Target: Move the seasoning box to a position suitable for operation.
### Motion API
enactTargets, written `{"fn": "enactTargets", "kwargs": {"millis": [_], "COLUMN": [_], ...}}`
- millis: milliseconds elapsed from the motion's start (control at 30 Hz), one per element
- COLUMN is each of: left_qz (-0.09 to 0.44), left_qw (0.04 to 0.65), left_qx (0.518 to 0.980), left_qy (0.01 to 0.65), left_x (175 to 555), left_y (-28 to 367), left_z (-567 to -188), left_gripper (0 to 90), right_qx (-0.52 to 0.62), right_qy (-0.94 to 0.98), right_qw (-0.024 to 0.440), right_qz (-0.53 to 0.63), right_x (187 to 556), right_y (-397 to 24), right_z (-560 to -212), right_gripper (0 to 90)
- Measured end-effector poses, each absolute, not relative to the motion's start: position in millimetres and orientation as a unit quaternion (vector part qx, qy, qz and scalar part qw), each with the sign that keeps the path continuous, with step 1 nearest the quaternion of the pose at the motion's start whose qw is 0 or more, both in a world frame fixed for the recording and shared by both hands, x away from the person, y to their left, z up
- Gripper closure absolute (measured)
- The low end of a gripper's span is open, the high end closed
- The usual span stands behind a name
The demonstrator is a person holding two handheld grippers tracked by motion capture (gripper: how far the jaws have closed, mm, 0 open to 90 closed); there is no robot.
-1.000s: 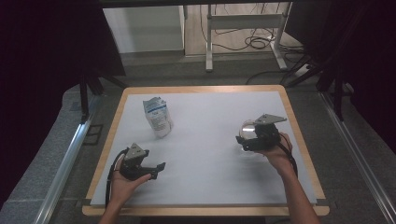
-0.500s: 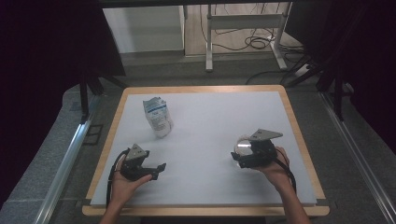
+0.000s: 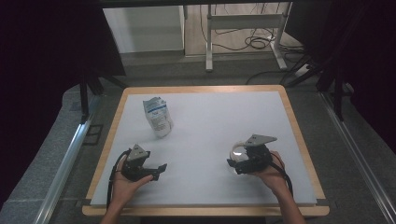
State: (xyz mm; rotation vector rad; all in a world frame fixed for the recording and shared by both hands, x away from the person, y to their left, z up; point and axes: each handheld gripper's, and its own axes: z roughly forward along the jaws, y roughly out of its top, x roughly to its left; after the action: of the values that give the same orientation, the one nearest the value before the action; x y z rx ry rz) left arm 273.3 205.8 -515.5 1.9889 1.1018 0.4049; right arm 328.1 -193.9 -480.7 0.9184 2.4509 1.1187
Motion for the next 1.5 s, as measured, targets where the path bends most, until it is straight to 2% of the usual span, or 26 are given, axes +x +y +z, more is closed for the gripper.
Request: {"fn": "enactTargets", "kwargs": {"millis": [433, 533, 667, 900, 1033, 1100, 1133, 1167, 1200, 1267, 1300, 1333, 1367, 1400, 1433, 1500], "left_qz": [0.161, 0.161, 0.167, 0.178, 0.173, 0.169, 0.167, 0.165, 0.162, 0.161, 0.160, 0.160, 0.160, 0.159, 0.159, 0.159], "left_qw": [0.402, 0.403, 0.403, 0.414, 0.419, 0.420, 0.420, 0.419, 0.419, 0.417, 0.417, 0.417, 0.417, 0.417, 0.417, 0.416], "left_qx": [0.789, 0.788, 0.787, 0.779, 0.777, 0.777, 0.778, 0.778, 0.778, 0.780, 0.780, 0.780, 0.780, 0.780, 0.780, 0.781], "left_qy": [0.436, 0.436, 0.437, 0.436, 0.436, 0.437, 0.437, 0.438, 0.438, 0.437, 0.438, 0.438, 0.438, 0.438, 0.438, 0.438], "left_x": [272.9, 272.4, 272.5, 271.3, 270.9, 270.7, 270.8, 270.8, 270.9, 271.1, 271.3, 271.3, 271.4, 271.4, 271.5, 271.5], "left_y": [204.3, 203.9, 204.3, 203.8, 203.6, 203.3, 203.2, 203.0, 202.6, 201.9, 201.2, 201.2, 201.1, 201.1, 201.1, 201.3], "left_z": [-516.7, -516.7, -516.9, -517.4, -516.9, -516.8, -517.0, -517.3, -517.8, -518.7, -519.2, -519.2, -519.4, -519.5, -519.6, -519.9], "left_gripper": [14.5, 14.5, 14.0, 11.9, 12.1, 12.9, 14.0, 14.0, 14.4, 14.7, 14.8, 14.9, 14.9, 14.9, 15.0, 15.0], "right_qx": [0.317, 0.321, 0.326, 0.323, 0.328, 0.331, 0.336, 0.336, 0.344, 0.355, 0.360, 0.360, 0.363, 0.363, 0.361, 0.360], "right_qy": [0.848, 0.845, 0.833, 0.801, 0.773, 0.764, 0.760, 0.760, 0.757, 0.750, 0.749, 0.749, 0.748, 0.748, 0.747, 0.747], "right_qw": [0.148, 0.158, 0.171, 0.185, 0.196, 0.200, 0.199, 0.199, 0.199, 0.203, 0.206, 0.206, 0.208, 0.208, 0.208, 0.208], "right_qz": [0.397, 0.398, 0.413, 0.468, 0.506, 0.516, 0.520, 0.520, 0.519, 0.520, 0.517, 0.517, 0.515, 0.515, 0.518, 0.518], "right_x": [328.9, 327.6, 322.7, 310.8, 302.1, 298.3, 295.1, 295.1, 293.6, 289.8, 286.6, 286.6, 283.3, 283.3, 280.4, 279.0], "right_y": [-194.7, -194.8, -199.1, -214.4, -229.7, -238.7, -247.0, -247.0, -250.6, -257.5, -262.9, -262.9, -266.9, -266.9, -270.1, -271.3], "right_z": [-486.9, -485.0, -475.5, -453.6, -442.7, -439.5, -438.3, -438.3, -438.6, -439.7, -441.0, -441.0, -441.9, -441.9, -441.2, -440.4], "right_gripper": [10.6, 6.7, 4.8, 7.1, 19.6, 30.4, 39.9, 39.9, 44.2, 56.4, 69.2, 69.2, 80.1, 80.1, 89.3, 90.0]}}
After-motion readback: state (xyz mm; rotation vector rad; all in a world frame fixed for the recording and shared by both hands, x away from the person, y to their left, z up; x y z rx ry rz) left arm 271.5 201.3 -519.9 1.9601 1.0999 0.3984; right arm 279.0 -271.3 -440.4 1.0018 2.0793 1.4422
